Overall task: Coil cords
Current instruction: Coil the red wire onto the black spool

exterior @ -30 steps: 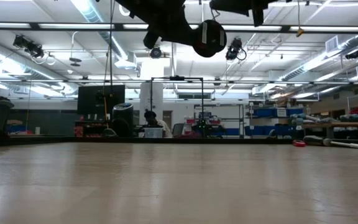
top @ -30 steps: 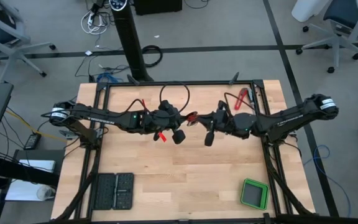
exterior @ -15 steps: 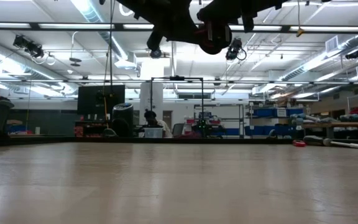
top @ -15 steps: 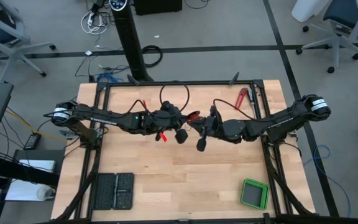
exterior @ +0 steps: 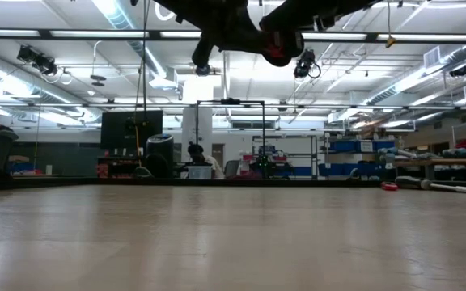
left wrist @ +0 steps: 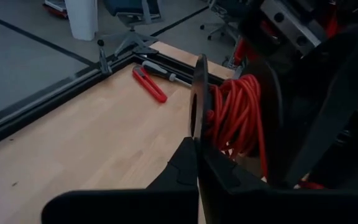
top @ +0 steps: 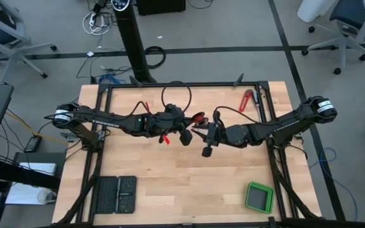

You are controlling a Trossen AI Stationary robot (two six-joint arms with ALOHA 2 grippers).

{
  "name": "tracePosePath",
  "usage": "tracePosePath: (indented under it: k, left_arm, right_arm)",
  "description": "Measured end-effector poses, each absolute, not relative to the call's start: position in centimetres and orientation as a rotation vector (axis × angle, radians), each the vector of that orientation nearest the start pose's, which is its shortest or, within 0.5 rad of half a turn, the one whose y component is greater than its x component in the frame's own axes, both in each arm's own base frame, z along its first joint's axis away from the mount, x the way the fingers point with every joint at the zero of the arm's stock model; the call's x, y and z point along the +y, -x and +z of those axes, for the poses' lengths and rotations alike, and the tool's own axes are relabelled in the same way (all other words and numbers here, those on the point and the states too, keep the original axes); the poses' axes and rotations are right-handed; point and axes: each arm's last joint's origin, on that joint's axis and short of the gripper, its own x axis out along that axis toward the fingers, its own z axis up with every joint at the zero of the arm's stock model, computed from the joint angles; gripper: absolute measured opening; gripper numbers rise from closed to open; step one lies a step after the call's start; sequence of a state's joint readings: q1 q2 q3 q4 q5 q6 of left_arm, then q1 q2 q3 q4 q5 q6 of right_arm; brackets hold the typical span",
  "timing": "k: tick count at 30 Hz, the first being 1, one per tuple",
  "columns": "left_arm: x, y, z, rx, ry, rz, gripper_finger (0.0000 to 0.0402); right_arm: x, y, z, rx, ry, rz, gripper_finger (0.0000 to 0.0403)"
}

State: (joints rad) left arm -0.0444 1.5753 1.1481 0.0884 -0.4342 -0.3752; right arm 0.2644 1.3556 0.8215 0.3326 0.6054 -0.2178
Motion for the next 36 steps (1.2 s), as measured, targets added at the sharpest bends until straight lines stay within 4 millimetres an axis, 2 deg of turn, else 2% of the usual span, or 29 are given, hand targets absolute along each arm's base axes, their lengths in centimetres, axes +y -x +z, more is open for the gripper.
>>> tracePosePath:
  k: [6,11,19,25,28,36]
  left_arm:
    - [-0.3,-35.8,29.1,0.245,0.290,0.440,0.0001]
    - [-0.3,-35.8,29.3,0.233,0.292,0.440,0.0001]
    - [-0.3,-35.7,29.4,0.239,0.283,0.438,0.0001]
    - [-0.3,-35.7,29.3,0.242,0.282,0.435,0.0001]
    - [-0.4,-35.7,29.3,0.250,0.280,0.436,0.0001]
    - [-0.4,-35.8,29.5,0.227,0.244,0.426,0.0001]
  right_arm:
    - [6.4,-28.7,26.5,0.268,0.332,-0.304,0.0146]
    - [6.3,-28.5,25.8,0.330,0.314,-0.302,0.0183]
    - [6.7,-28.4,25.7,0.335,0.317,-0.292,0.0182]
    - [6.6,-28.2,25.0,0.403,0.310,-0.297,0.0174]
    - [7.2,-27.9,25.1,0.398,0.311,-0.277,0.0173]
    - [7.6,-28.2,24.8,0.359,0.088,-0.299,0.0173]
